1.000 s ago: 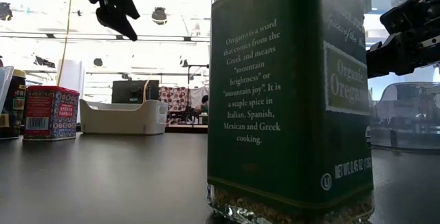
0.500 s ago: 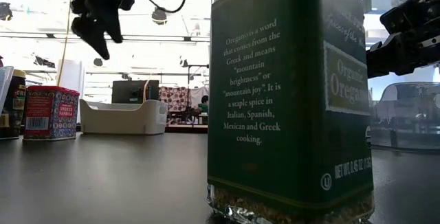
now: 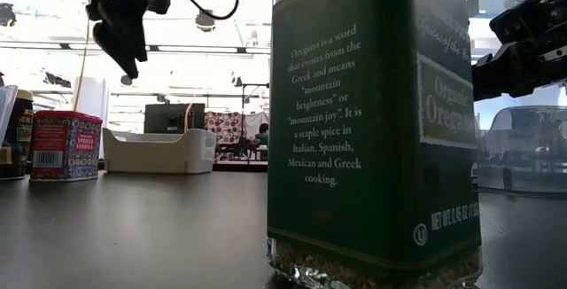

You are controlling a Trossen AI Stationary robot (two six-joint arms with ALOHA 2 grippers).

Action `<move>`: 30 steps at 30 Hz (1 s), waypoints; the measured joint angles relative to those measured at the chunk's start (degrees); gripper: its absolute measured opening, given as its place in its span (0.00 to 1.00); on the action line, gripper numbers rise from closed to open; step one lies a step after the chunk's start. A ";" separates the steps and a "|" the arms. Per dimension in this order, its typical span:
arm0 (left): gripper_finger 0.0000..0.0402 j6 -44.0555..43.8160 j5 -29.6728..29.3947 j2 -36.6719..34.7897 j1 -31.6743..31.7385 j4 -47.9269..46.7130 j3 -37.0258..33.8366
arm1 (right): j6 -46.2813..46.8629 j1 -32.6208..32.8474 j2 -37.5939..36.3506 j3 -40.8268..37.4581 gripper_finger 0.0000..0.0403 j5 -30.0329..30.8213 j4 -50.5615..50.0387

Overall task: Sort spices by type
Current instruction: Put the middle left yellow seasoning bottle into the gray bin

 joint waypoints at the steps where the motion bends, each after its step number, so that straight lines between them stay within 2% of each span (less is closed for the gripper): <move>1: 0.99 3.16 0.15 0.00 0.00 -0.06 0.00 | -0.02 0.00 0.01 0.01 0.09 0.02 0.00; 4: 0.99 12.05 1.92 0.00 0.00 -2.01 0.00 | -0.02 0.00 0.00 0.00 0.09 0.00 -0.01; 7: 0.99 16.48 5.74 0.00 -0.27 -8.34 0.01 | -0.01 0.00 0.00 0.00 0.09 0.00 -0.01; 13: 0.99 14.44 7.35 -0.90 -2.82 -21.68 0.00 | 0.00 0.00 0.02 0.00 0.09 0.00 0.00; 20: 0.99 10.65 11.17 -5.43 -6.57 -22.70 0.00 | 0.00 0.00 0.02 0.02 0.09 0.00 -0.02; 30: 0.99 13.59 13.11 -6.00 -9.41 -21.69 -4.90 | -0.02 0.00 0.02 0.00 0.09 0.00 -0.02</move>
